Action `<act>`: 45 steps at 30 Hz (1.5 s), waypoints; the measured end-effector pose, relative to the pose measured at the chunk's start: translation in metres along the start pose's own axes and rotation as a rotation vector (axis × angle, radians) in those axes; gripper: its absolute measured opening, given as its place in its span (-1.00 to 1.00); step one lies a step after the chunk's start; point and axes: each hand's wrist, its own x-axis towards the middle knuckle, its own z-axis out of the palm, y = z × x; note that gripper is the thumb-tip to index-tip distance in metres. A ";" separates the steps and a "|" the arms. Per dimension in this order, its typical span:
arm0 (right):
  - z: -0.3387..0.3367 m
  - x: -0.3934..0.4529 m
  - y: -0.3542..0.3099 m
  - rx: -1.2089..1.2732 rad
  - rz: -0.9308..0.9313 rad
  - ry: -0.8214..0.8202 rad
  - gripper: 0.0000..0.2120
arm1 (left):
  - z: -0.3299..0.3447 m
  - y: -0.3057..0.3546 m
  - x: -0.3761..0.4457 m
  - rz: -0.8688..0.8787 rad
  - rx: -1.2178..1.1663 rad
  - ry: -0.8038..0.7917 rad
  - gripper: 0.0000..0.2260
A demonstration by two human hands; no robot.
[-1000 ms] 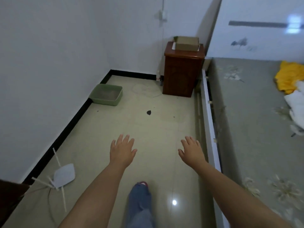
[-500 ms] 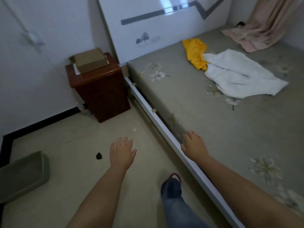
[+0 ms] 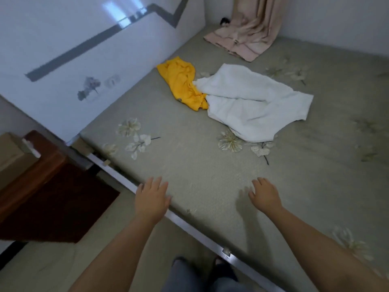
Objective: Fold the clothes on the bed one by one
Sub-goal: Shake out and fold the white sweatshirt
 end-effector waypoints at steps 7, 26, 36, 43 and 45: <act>-0.002 0.108 -0.009 0.169 0.267 0.046 -0.68 | -0.021 -0.001 0.211 0.328 0.127 -0.056 -0.55; 0.066 0.338 0.023 0.264 0.506 0.196 -0.54 | 0.143 0.099 0.426 0.617 -0.190 -0.001 -0.47; 0.053 0.317 0.041 0.434 0.341 0.393 -0.71 | 0.146 0.102 0.430 0.659 -0.169 0.102 -0.50; 0.058 0.214 0.031 0.795 0.399 -0.054 -0.81 | 0.131 0.109 0.407 0.847 -0.275 0.258 -0.50; 0.064 0.175 0.024 1.024 0.480 -0.232 -0.83 | 0.124 0.125 0.383 1.091 -0.287 0.312 -0.56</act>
